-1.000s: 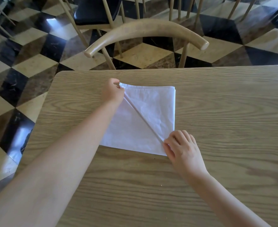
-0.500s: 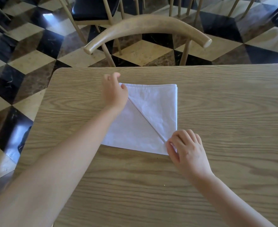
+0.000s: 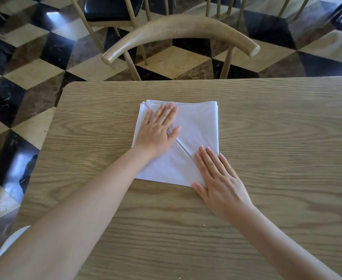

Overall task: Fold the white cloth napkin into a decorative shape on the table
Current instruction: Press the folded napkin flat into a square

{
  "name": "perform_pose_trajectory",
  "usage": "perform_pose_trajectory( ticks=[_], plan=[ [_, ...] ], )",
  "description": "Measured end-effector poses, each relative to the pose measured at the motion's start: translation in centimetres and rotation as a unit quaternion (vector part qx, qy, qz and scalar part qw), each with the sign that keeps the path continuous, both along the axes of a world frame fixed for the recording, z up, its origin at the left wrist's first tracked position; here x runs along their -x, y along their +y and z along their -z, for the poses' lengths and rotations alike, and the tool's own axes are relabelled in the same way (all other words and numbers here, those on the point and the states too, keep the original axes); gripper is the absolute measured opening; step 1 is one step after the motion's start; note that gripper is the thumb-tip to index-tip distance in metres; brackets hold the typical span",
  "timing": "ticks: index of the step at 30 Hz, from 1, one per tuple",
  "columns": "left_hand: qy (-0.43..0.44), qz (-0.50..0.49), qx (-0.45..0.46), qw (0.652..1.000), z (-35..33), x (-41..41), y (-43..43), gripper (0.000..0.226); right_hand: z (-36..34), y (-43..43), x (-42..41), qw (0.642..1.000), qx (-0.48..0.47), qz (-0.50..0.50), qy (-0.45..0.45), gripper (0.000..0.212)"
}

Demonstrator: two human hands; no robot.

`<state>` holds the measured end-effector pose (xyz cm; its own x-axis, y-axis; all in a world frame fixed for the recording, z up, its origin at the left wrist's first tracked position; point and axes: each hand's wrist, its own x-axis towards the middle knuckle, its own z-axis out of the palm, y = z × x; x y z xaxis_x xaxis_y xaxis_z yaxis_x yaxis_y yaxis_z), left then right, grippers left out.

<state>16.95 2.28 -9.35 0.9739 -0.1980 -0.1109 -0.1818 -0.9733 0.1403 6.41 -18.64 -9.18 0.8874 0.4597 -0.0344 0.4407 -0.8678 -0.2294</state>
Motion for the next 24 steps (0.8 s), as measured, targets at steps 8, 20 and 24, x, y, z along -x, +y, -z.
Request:
perform_pose_trajectory(
  ticks=[8, 20, 24],
  plan=[
    [0.009, -0.064, -0.022, 0.998, -0.6, -0.3, 0.9, 0.056, -2.0, -2.2, 0.6, 0.998, -0.056, 0.016, 0.036, 0.064],
    [-0.038, -0.011, -0.004, 0.999, 0.4, 5.1, -4.9, 0.063, 0.0, 0.5, -12.3, 0.998, 0.046, -0.026, -0.013, 0.070],
    [-0.035, -0.013, -0.003, 0.999, 0.4, 5.2, -5.0, 0.061, 0.3, 0.1, -12.5, 0.997, 0.062, -0.028, -0.024, 0.070]
  ],
)
